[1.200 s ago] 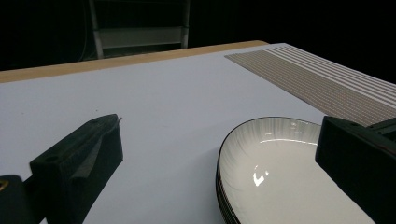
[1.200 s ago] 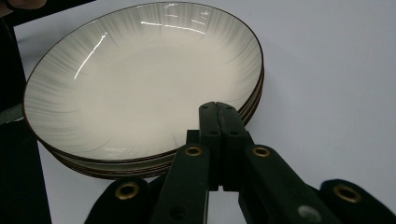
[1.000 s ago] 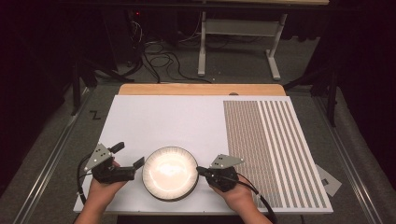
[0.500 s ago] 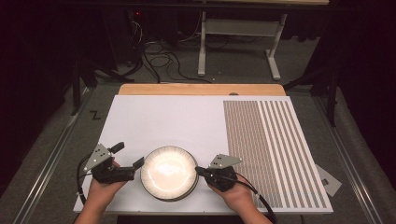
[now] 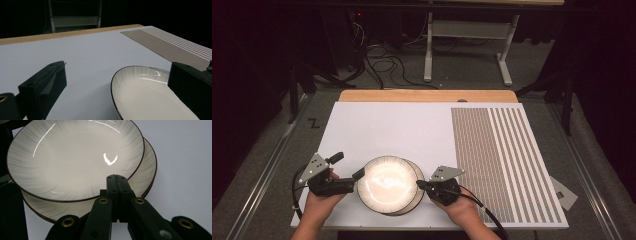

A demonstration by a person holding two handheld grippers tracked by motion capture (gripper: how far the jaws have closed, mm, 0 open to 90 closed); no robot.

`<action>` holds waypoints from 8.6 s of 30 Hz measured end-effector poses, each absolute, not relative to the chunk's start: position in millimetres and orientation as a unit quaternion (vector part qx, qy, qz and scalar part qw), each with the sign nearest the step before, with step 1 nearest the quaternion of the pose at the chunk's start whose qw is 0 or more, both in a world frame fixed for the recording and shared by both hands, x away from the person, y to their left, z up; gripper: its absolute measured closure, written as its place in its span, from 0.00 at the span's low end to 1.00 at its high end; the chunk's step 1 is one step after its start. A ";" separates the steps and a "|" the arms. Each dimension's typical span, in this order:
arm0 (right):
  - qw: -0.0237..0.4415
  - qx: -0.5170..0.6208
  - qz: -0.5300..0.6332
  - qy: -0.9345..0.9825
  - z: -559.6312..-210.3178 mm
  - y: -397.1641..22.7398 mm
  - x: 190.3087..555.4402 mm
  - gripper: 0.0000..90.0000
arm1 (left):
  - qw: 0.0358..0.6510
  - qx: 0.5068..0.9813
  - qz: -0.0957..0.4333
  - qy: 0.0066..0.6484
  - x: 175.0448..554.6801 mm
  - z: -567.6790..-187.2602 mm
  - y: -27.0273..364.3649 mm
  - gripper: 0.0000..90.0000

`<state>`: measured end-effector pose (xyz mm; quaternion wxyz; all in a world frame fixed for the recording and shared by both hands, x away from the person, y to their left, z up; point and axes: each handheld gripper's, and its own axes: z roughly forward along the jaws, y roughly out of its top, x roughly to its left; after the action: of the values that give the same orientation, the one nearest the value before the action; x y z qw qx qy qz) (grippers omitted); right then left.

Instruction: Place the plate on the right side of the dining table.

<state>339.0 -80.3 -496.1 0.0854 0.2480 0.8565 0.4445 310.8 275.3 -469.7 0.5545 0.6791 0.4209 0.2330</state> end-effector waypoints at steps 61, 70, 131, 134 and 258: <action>0.083 0.216 0.420 0.878 -503.9 -49.5 332.7 1.00 | 0.504 0.703 0.132 0.484 309.5 -481.7 279.4 0.19; 0.088 0.211 0.416 0.880 -503.6 -49.8 332.6 1.00 | 0.486 0.706 0.073 0.510 310.7 -484.4 274.1 0.32; 0.093 0.224 0.445 0.862 -491.7 -61.2 332.1 0.98 | 0.487 0.688 -0.001 0.538 314.7 -475.4 279.6 0.84; 0.093 0.230 0.453 0.856 -488.3 -65.9 332.6 0.97 | 0.491 0.686 0.001 0.537 313.7 -474.6 279.4 0.85; 0.009 0.296 0.509 0.809 -502.4 -52.0 349.4 0.66 | 0.535 0.716 0.102 0.436 295.8 -457.9 263.7 0.89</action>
<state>349.4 -52.0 -502.4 0.0088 0.2958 0.8085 0.5087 295.8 263.7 -457.9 0.5350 0.7162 0.4364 0.1018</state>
